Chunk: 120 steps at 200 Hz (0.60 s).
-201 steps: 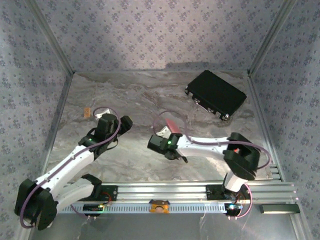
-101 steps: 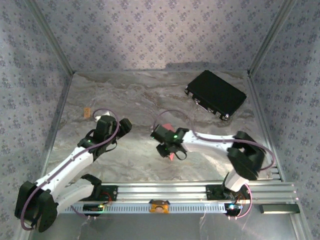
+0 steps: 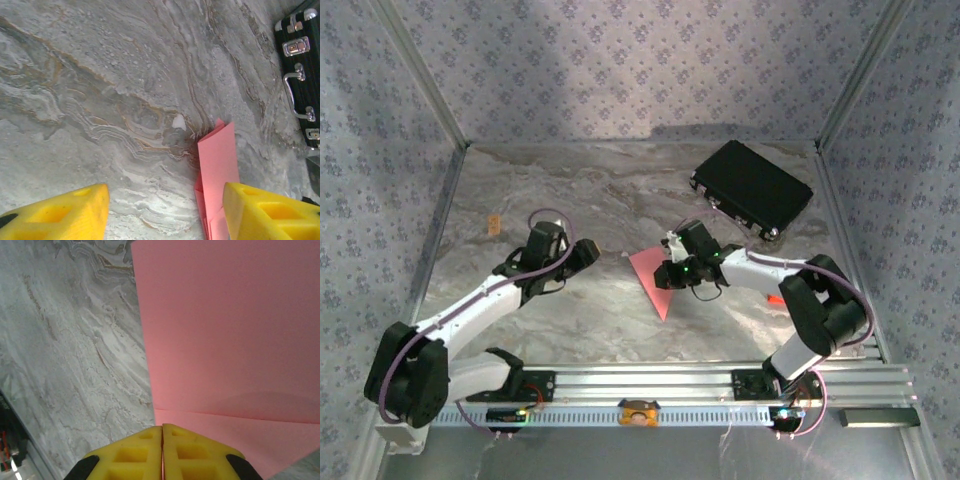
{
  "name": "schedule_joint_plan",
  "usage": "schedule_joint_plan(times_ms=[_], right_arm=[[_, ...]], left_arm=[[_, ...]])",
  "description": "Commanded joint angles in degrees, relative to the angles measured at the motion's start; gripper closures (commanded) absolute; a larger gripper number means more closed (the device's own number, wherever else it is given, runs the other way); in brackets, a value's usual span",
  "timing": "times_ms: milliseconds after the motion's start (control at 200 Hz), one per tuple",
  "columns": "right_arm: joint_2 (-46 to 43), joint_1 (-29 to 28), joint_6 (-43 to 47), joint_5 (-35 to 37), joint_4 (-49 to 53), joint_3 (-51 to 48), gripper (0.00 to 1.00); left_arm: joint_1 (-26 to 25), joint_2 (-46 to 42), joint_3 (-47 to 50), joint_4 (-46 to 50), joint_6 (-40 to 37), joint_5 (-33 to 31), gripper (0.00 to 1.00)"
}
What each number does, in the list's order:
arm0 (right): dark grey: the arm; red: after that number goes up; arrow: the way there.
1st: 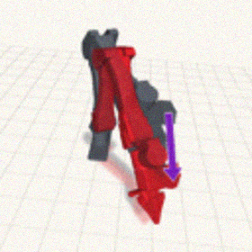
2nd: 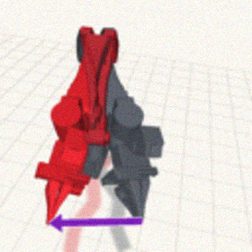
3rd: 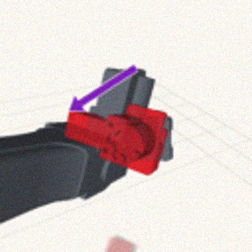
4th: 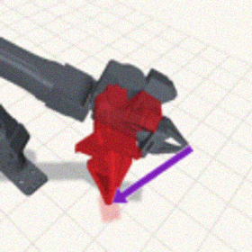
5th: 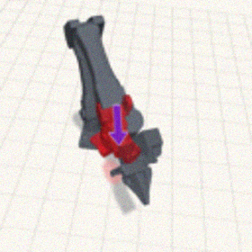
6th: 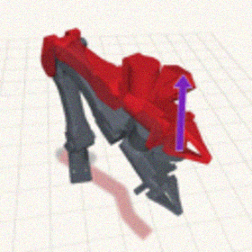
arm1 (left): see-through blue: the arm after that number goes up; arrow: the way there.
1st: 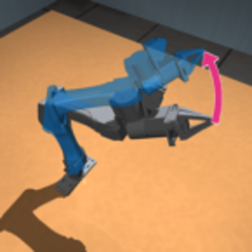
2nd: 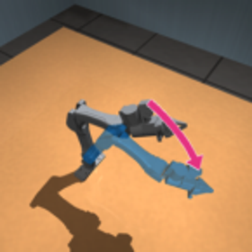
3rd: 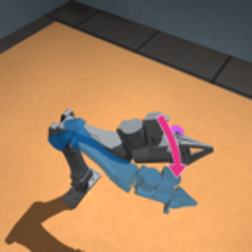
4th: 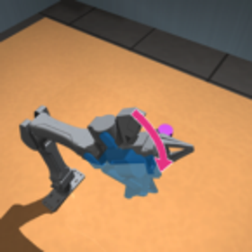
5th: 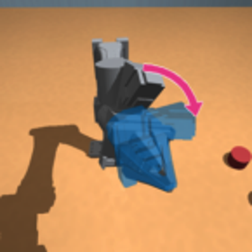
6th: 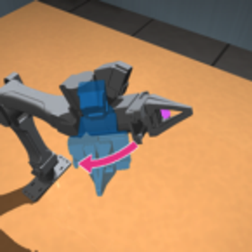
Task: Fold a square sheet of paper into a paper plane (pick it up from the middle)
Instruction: Rotate the paper at the center of the table.
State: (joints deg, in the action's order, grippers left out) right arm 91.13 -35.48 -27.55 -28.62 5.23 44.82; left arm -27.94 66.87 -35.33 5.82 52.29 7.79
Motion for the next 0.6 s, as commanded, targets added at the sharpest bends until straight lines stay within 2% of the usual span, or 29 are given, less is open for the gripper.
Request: schedule_joint_plan(times_ms=[0,140,310,430,495,595], right_arm=[[2.48,0.44,-2.24,-5.31,-1.86,-0.12,0.9],[5.31,0.16,-6.16,-4.96,-3.62,-0.63,0.9],[7.76,0.2,-14.12,-0.37,-4.76,-1.69,0.89],[8.38,0.33,-23.76,1.31,-10.49,-3.52,0.89],[8.13,0.25,-30.07,4.48,-11.23,-4.16,0.9],[7.79,-0.15,-39.95,7.7,-18.43,-7.49,0.89]], left_arm=[[-0.75,0.94,-2.2,-1.67,-0.6,2.19,0.4],[-1.02,2.63,-2.5,-2.57,-0.52,3.3,0.39],[-1.87,4.44,-3.28,-2.66,-0.35,3.71,0.4],[-2.52,5.32,-3.53,-3.22,-0.08,3.69,0.39],[-2.72,5.97,-3.65,-3.28,0.25,3.77,0.39],[-3.29,7.0,-3.95,-3.47,0.83,4.16,0.39]])
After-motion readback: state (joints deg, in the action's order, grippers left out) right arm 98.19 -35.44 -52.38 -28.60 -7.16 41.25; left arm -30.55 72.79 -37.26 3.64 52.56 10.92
